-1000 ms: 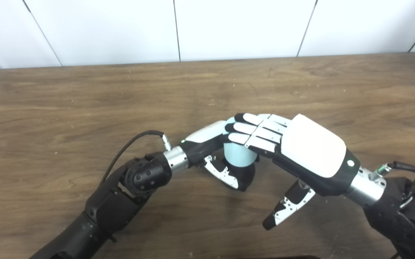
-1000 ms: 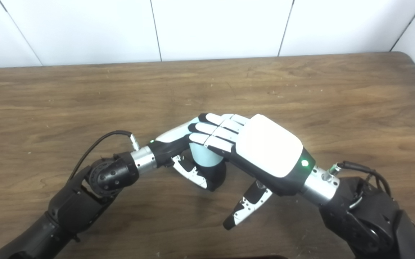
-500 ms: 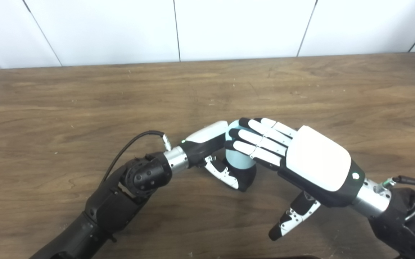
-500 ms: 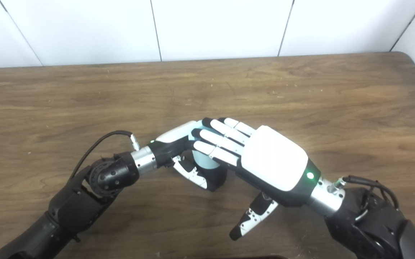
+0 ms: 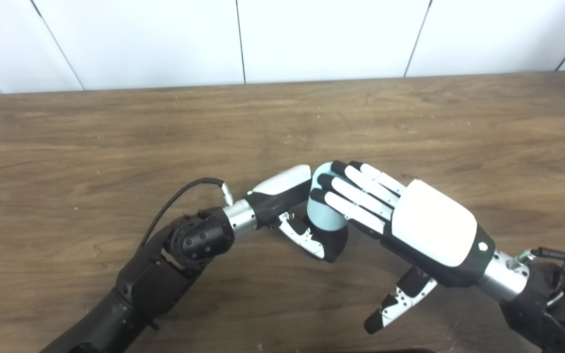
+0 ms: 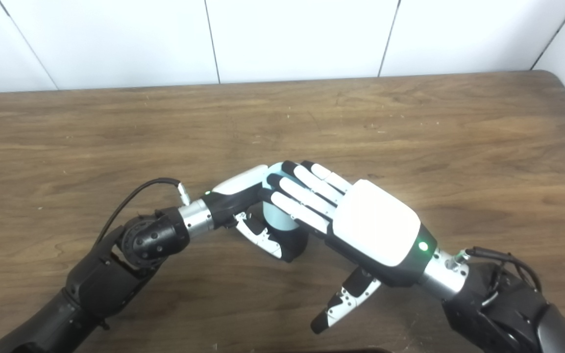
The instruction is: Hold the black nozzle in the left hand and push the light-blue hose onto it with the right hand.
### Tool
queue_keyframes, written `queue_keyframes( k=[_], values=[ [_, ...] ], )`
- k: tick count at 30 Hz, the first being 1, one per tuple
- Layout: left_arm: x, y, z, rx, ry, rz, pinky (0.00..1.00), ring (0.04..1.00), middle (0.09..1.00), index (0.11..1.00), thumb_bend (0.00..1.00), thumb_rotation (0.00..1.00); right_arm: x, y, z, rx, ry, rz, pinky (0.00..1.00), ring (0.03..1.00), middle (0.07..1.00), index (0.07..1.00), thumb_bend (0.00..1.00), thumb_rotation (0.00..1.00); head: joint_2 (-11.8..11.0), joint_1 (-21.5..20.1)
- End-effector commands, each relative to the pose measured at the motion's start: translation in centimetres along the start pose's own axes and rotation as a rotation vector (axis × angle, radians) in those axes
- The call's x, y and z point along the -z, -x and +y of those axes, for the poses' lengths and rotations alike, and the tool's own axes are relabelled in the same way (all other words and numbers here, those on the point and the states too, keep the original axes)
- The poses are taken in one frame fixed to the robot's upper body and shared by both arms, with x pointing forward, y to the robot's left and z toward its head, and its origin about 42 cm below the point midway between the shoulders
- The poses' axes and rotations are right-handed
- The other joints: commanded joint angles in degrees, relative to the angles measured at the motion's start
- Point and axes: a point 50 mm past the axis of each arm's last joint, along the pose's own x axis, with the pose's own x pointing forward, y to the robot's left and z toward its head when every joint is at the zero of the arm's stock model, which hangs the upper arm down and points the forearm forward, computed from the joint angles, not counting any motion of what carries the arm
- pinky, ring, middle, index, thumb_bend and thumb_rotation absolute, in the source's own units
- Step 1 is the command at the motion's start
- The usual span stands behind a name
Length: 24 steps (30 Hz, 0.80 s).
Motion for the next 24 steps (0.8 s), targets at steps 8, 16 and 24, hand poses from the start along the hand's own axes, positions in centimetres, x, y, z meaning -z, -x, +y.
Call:
queue_keyframes(
  k=[8, 16, 24],
  values=[
    [3.7, 2.0, -5.0, 0.23, 0.048, 0.213, 0.82, 0.69, 0.571, 0.483, 0.5, 0.09, 0.0, 0.9, 1.8, -0.17, -0.083, 0.003, 1.0, 1.0, 1.0, 1.0, 0.78, 0.7, 0.15, 0.02],
    [3.7, 1.9, -5.1, 0.231, 0.052, 0.213, 0.81, 0.679, 0.56, 0.479, 0.5, 0.08, -0.2, 0.4, 1.2, -0.162, -0.172, 0.014, 0.97, 0.99, 0.991, 0.994, 0.78, 0.7, 0.3, 0.0],
    [3.7, 1.9, -5.2, 0.23, 0.056, 0.216, 0.8, 0.677, 0.555, 0.481, 0.5, 0.08, -0.6, -0.5, 0.8, -0.15, -0.263, 0.032, 0.92, 0.931, 0.932, 0.951, 0.81, 0.73, 0.35, -0.02]
  ],
)
